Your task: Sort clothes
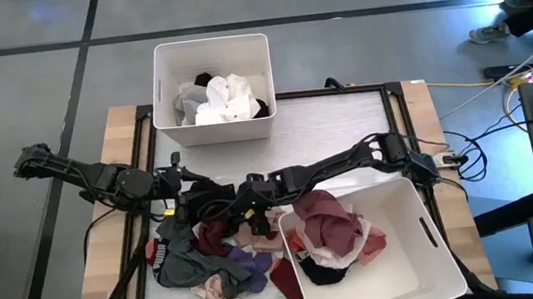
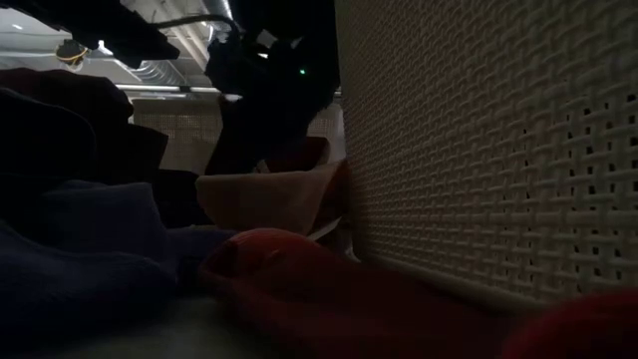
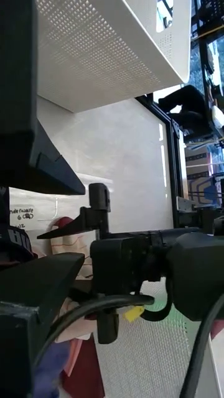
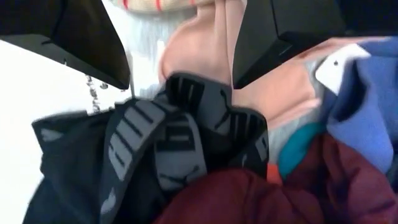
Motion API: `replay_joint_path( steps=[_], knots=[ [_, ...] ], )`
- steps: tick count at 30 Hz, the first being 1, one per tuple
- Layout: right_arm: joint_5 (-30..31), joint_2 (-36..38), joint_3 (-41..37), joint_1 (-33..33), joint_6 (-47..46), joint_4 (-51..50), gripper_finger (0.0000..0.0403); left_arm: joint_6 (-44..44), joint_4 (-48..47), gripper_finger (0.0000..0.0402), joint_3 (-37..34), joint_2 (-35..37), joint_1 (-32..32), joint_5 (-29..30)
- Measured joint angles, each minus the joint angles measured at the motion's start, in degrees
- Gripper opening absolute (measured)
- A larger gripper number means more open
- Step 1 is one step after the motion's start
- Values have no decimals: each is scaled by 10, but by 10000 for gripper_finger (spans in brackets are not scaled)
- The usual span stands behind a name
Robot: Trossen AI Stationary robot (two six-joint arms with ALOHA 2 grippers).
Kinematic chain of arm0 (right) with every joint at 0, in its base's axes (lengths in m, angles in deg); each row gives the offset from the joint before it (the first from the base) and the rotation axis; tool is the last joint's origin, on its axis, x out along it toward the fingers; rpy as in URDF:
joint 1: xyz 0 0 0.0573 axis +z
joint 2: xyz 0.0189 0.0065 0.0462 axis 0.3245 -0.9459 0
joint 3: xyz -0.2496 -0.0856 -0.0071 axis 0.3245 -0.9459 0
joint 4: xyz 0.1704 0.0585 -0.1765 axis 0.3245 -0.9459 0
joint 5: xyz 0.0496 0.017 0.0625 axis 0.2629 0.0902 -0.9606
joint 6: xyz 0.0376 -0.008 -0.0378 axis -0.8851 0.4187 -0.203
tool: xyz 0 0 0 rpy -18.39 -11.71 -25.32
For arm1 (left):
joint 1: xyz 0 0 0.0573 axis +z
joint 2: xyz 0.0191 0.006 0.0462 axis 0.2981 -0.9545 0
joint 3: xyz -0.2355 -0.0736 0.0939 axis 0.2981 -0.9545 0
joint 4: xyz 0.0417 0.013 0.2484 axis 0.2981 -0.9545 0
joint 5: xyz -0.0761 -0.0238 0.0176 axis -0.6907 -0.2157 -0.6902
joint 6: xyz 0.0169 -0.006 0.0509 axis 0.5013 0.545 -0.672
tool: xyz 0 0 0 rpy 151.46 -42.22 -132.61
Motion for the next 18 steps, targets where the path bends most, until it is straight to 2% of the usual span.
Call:
replay_joint_path(
  steps=[6,18],
  knots=[
    [0,-20,0,-3,0,1,285,0,-3,153,0,0,0,0],
    [-53,-43,0,-7,0,21,285,0,-3,153,0,0,0,0]
  ],
)
